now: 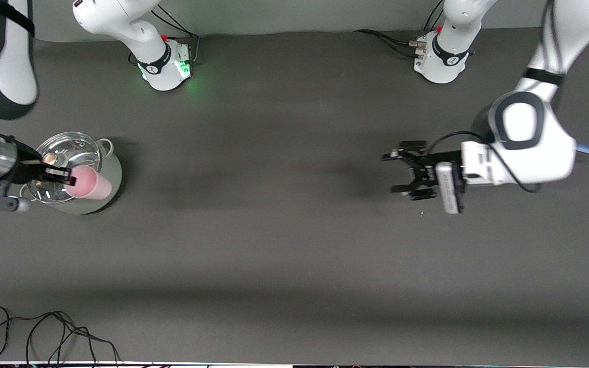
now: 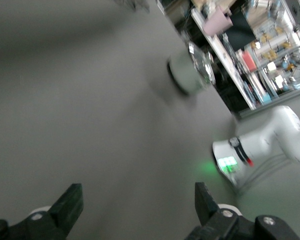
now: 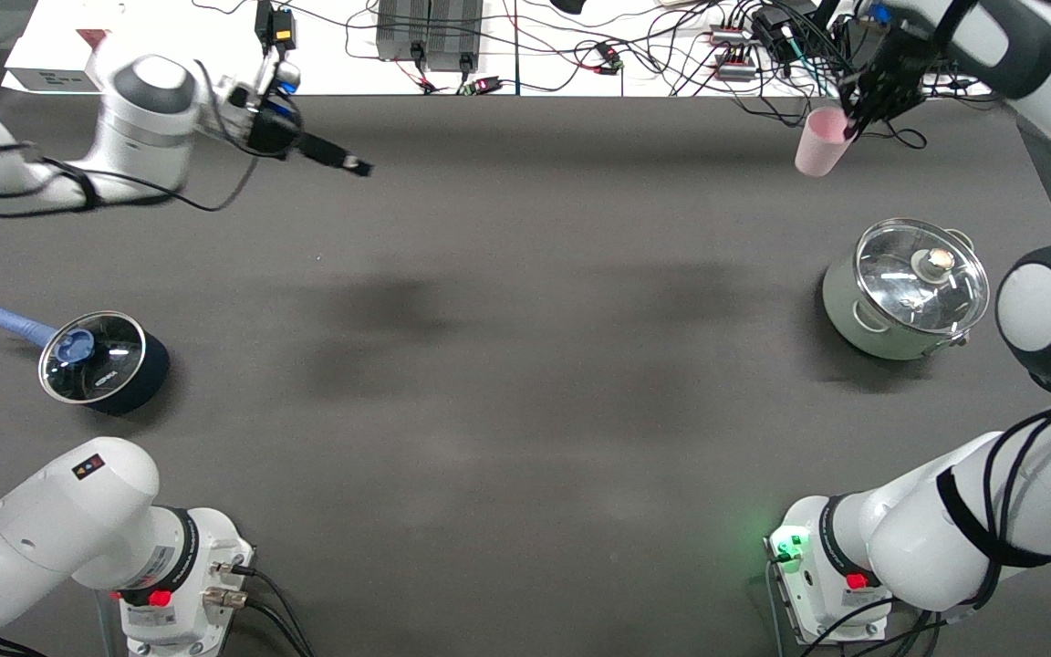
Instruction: Transfer pink cup from left to right arm
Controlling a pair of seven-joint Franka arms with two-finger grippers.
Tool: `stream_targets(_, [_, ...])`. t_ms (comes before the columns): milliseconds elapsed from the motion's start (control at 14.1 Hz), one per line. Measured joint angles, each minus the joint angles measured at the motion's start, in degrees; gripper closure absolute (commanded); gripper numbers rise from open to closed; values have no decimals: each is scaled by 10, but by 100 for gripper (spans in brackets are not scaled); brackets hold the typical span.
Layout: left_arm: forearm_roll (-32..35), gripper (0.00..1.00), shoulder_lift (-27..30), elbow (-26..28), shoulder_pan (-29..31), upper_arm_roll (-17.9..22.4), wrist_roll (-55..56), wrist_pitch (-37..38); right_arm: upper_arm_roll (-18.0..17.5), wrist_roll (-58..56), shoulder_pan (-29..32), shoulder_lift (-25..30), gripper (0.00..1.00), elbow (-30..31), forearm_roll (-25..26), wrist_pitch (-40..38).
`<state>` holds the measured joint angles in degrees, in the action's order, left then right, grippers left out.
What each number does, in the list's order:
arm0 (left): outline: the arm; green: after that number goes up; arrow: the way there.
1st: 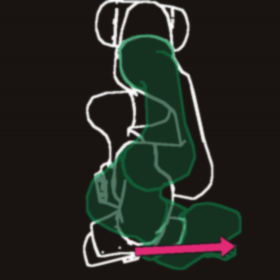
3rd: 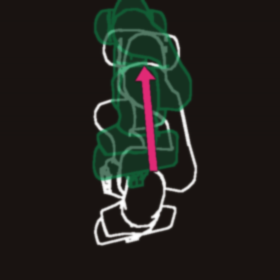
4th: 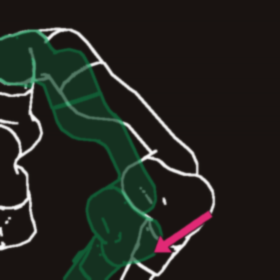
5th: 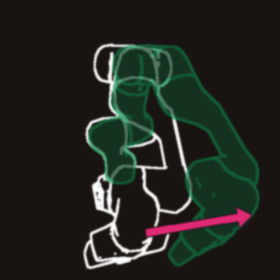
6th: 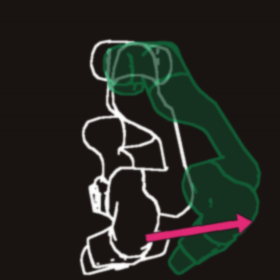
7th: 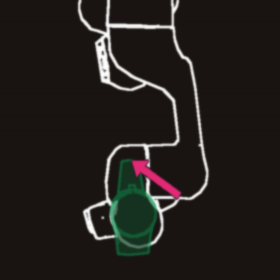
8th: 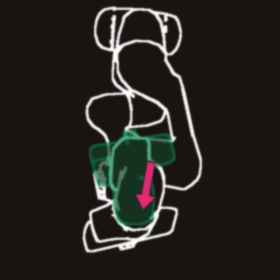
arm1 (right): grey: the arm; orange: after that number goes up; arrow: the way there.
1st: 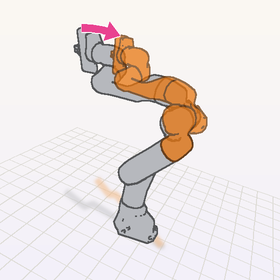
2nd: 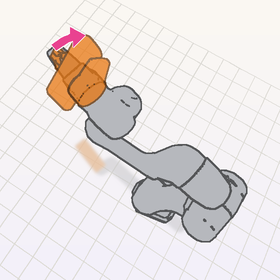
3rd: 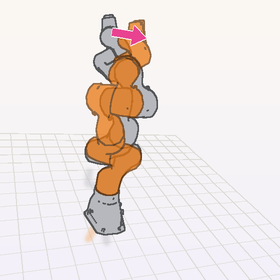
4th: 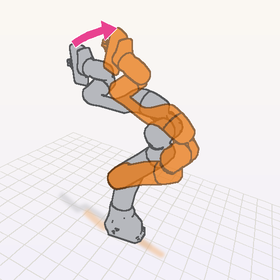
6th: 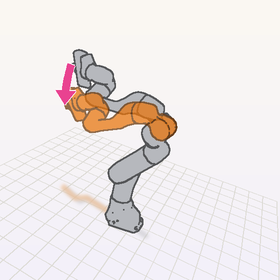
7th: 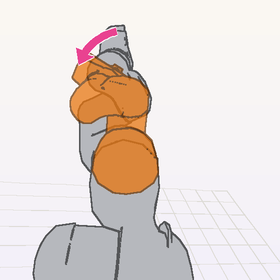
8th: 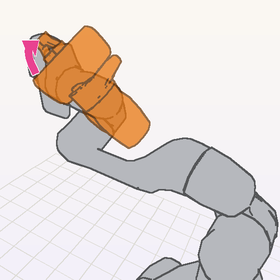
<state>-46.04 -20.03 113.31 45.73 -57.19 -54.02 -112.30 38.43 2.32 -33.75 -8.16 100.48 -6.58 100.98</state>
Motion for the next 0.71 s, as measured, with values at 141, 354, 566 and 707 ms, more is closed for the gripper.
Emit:
stream_targets(141, [81,0,0,-57,3,39,79,119,-1,0,-4,6,100,63,0,75])
stream_targets(354, [217,0,2,-146,3,61,194,239,-4,0,-7,6,100,150,0,191])
stream_targets(566, [330,0,5,-199,-5,60,271,292,-6,0,-10,5,100,242,1,320])
stream_targets(707, [398,0,8,-225,-6,60,286,305,-7,0,-11,2,100,280,1,362])
